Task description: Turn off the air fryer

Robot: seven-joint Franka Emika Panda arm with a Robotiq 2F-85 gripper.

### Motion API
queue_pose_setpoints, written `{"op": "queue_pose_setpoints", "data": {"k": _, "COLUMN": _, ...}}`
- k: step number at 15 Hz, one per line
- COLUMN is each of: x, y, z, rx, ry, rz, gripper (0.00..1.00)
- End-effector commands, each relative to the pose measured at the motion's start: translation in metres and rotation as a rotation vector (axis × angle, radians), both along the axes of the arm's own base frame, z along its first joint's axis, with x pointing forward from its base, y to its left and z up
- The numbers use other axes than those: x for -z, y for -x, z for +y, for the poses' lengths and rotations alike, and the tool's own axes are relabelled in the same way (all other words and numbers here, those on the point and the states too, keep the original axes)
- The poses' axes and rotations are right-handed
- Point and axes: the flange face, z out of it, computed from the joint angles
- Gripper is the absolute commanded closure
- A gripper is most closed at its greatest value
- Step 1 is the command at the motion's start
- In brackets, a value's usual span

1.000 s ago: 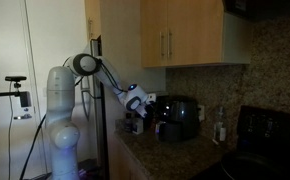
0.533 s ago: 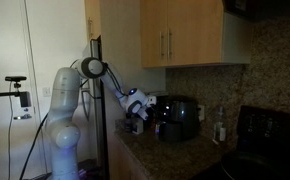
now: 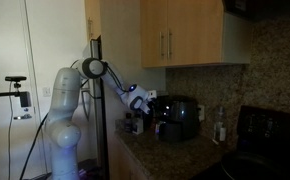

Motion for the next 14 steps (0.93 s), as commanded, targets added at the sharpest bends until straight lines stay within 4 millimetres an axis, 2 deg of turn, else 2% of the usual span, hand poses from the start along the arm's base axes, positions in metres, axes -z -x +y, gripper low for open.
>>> {"op": "queue_pose_setpoints", "data": {"k": 1, "x": -0.004, "y": -0.012, "z": -0.007, "rx": 0.024, "ry": 0.014, "rz": -0.016, "gripper": 0.00}}
{"op": "queue_pose_setpoints", "data": {"k": 2, "x": 0.012, "y": -0.002, "z": -0.005, "rx": 0.020, "ry": 0.014, "rz": 0.021, "gripper": 0.00}}
{"op": "queue_pose_setpoints", "data": {"k": 5, "x": 0.034, "y": 0.008, "z": -0.010, "rx": 0.014, "ry": 0.027, "rz": 0.135, "gripper": 0.00}}
{"op": "queue_pose_setpoints", "data": {"k": 8, "x": 0.054, "y": 0.009, "z": -0.027, "rx": 0.049, "ry": 0.041, "rz": 0.207, "gripper": 0.00}}
{"op": "queue_pose_setpoints", "data": {"k": 9, "x": 0.045, "y": 0.007, "z": -0.020, "rx": 0.038, "ry": 0.025, "rz": 0.170, "gripper": 0.00}}
{"op": "queue_pose_setpoints", "data": {"k": 11, "x": 0.051, "y": 0.007, "z": -0.027, "rx": 0.052, "ry": 0.035, "rz": 0.189, "gripper": 0.00}}
{"op": "queue_pose_setpoints", "data": {"k": 14, "x": 0.039, "y": 0.008, "z": -0.018, "rx": 0.070, "ry": 0.010, "rz": 0.082, "gripper": 0.00}}
